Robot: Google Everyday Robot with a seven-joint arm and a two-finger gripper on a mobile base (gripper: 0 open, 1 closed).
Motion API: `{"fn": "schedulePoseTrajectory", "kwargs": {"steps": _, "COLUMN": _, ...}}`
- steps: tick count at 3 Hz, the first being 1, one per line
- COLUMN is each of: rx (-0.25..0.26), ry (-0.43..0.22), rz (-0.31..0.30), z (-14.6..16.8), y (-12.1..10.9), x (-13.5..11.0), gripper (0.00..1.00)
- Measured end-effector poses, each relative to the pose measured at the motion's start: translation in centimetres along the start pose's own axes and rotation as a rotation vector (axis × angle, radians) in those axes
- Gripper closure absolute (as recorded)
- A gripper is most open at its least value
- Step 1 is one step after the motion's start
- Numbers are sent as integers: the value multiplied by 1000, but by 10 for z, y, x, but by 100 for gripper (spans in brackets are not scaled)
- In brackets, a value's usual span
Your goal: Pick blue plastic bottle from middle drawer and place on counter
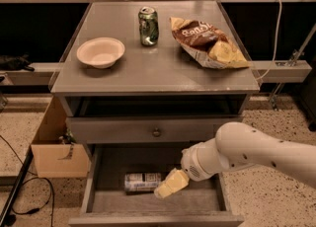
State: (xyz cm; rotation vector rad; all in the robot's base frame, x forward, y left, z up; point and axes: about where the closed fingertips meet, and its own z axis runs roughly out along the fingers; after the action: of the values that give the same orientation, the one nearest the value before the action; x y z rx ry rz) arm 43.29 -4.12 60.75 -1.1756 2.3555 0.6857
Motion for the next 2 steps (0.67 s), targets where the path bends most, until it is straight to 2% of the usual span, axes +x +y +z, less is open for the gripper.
{"fn": "schedulePoseTrajectory", "kwargs": {"steps": 1, "rx": -19, "ry": 16, "rz": 29, "z": 46, "y": -4, "x": 16, "gripper": 0}}
{"fn": "schedulePoseTrajectory", "kwargs": {"steps": 2, "rx": 3, "ry": 57, "rz": 24, "z": 132, "y": -21, "x": 43, "gripper": 0}}
